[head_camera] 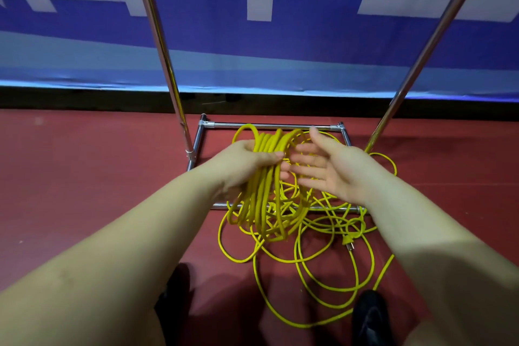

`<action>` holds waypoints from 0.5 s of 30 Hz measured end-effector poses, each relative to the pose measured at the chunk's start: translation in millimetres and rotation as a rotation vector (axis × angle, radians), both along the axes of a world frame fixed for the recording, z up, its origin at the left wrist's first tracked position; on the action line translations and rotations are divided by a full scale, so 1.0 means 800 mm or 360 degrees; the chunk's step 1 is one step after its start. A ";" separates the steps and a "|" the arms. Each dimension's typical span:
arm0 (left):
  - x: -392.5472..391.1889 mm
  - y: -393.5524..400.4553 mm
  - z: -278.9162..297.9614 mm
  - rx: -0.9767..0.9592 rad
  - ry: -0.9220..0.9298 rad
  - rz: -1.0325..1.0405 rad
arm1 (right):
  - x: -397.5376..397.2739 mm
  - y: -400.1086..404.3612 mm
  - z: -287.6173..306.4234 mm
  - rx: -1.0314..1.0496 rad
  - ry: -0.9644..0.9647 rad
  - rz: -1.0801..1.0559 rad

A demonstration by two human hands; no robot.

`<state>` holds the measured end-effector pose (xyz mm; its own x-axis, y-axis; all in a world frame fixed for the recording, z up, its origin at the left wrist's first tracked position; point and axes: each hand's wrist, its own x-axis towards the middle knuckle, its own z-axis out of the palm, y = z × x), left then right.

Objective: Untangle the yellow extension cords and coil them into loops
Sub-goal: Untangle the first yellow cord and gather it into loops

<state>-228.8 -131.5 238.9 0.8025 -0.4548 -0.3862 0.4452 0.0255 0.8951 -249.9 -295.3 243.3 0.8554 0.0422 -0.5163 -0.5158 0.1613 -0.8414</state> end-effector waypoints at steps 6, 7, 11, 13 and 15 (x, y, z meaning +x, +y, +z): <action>0.020 0.014 0.005 -0.0228 0.0165 0.0492 | -0.022 0.014 -0.018 -0.0637 -0.0279 0.1022; 0.023 0.018 0.005 -0.0245 0.0173 0.0539 | -0.021 0.011 -0.021 -0.0658 -0.0322 0.1034; 0.033 0.032 0.005 -0.0309 0.0154 0.0687 | -0.018 0.005 -0.030 -0.0767 -0.0368 0.1135; 0.035 0.036 0.007 -0.0375 0.0139 0.0750 | -0.017 0.004 -0.040 -0.0991 -0.0382 0.1203; 0.037 0.039 0.007 -0.0420 0.0146 0.0816 | -0.015 0.001 -0.052 -0.1286 -0.0394 0.1298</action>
<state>-199.4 -100.2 244.5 0.9142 -0.1074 -0.3909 0.3926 0.4748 0.7877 -262.1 -294.3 202.1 0.8072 0.3604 -0.4675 -0.0277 -0.7680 -0.6398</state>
